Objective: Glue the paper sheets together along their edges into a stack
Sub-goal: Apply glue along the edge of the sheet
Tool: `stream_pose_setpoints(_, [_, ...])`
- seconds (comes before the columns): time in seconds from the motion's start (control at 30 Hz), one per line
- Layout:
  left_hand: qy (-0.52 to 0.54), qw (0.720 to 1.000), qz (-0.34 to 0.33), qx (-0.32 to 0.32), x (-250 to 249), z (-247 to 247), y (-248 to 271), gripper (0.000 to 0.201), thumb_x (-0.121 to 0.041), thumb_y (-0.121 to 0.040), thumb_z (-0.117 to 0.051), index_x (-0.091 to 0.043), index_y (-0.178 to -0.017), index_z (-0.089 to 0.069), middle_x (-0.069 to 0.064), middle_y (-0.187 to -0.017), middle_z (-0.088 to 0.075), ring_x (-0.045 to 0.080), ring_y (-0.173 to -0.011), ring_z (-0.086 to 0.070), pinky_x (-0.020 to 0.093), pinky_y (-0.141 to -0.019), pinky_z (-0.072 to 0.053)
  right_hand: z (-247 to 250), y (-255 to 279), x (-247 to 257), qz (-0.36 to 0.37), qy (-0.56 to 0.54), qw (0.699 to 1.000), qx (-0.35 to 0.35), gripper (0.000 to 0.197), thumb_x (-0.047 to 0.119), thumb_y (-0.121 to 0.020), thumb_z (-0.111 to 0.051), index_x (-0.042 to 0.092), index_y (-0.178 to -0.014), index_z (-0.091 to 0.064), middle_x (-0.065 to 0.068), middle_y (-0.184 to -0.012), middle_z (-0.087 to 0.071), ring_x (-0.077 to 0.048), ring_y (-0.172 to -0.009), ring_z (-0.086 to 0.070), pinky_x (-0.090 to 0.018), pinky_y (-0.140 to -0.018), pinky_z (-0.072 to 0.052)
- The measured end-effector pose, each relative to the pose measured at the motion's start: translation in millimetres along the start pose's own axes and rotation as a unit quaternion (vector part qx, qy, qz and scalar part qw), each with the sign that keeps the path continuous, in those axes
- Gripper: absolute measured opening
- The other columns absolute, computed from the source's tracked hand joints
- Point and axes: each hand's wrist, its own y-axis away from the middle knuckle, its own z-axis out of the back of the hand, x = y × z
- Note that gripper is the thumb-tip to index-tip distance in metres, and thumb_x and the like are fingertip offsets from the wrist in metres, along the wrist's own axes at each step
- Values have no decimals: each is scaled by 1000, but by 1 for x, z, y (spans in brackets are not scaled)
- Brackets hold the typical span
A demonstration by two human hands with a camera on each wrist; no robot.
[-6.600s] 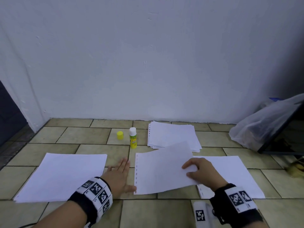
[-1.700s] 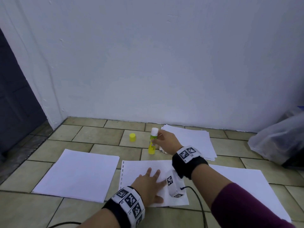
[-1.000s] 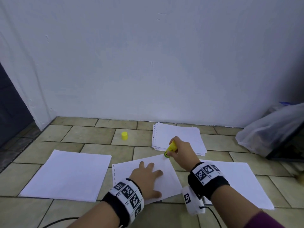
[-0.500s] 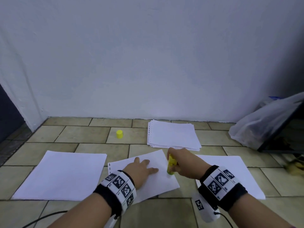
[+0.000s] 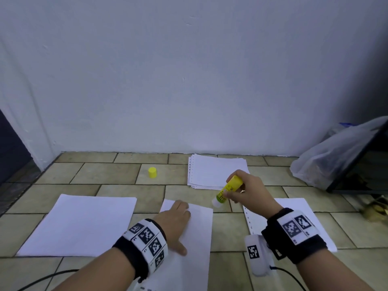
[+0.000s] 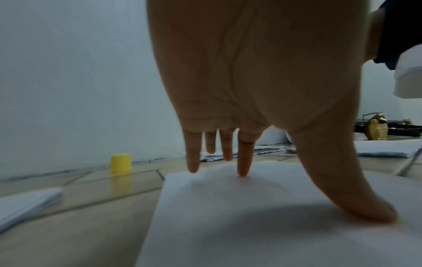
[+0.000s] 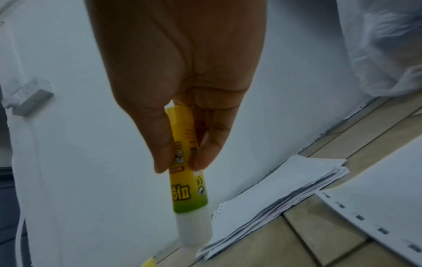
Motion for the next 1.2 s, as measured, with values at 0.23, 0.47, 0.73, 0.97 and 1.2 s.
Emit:
stream_pose_setpoints(0.23, [-7,999,52,3,10,-4,2,88,-56,-86,-59,-18,-152,-15,10,-151,-21,29,-137,-24,43,-105,-38,-22,-12,-3,-40,-13,999,-22,26,10,-79,-71,21,-93,-52,-9,-79,-58,-20,-64,-53,-34,-63,-51])
stream_pose_setpoints(0.47, [24,990,121,-63,15,-13,-1,80,-61,-87,-52,-11,-144,-29,7,-147,-24,23,-136,-25,37,-100,-42,-59,-32,11,-26,16,999,27,21,15,-88,-64,22,-99,-47,-5,-88,-53,-15,-68,-49,-20,-56,-40])
stream_pose_setpoints(0.73, [60,990,123,-39,19,-6,0,75,-61,-78,-65,-11,-128,-43,6,-129,-46,24,-121,-39,35,-99,-40,-93,-55,34,1,42,998,53,22,11,-90,-58,12,-112,-51,-9,-96,-56,-21,-80,-49,-21,-58,-38])
stream_pose_setpoints(0.97, [61,992,108,-16,21,-5,1,81,-55,-74,-73,-11,-133,-38,9,-134,-39,25,-125,-35,41,-102,-41,-89,-56,37,28,130,981,143,27,7,-91,-57,11,-116,-50,-2,-98,-59,-16,-87,-47,-22,-70,-37])
stream_pose_setpoints(1.2, [41,996,81,9,24,-6,-3,89,-55,-76,-70,-36,-147,-19,9,-142,-26,29,-134,-24,44,-104,-40,-52,-27,27,57,242,940,231,30,12,-91,-58,16,-119,-47,-8,-115,-56,-16,-88,-44,-26,-73,-37])
